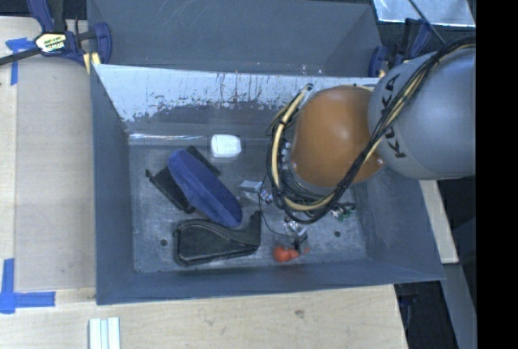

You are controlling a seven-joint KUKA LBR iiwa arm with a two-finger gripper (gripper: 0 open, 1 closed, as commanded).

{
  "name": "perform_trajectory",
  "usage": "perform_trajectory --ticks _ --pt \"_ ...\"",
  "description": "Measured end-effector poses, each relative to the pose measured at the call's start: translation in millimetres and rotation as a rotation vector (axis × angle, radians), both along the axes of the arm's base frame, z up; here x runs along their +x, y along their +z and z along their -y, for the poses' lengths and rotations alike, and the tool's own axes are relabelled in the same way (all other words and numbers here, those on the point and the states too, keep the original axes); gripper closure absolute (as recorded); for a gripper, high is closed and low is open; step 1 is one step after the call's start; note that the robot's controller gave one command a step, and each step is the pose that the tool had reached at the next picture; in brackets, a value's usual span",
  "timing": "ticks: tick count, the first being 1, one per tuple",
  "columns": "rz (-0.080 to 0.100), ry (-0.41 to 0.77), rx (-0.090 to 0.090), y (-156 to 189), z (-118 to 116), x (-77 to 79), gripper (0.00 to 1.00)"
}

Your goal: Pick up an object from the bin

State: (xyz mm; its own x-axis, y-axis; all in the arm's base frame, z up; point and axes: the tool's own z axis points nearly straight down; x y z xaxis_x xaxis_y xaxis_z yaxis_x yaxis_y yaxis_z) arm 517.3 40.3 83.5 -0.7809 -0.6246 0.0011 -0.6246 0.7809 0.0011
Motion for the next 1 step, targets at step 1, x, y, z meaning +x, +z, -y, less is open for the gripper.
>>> perform_trajectory --ticks 1 --pt "0.011 -0.176 -0.001 66.0 58.3 35.3 0.0"
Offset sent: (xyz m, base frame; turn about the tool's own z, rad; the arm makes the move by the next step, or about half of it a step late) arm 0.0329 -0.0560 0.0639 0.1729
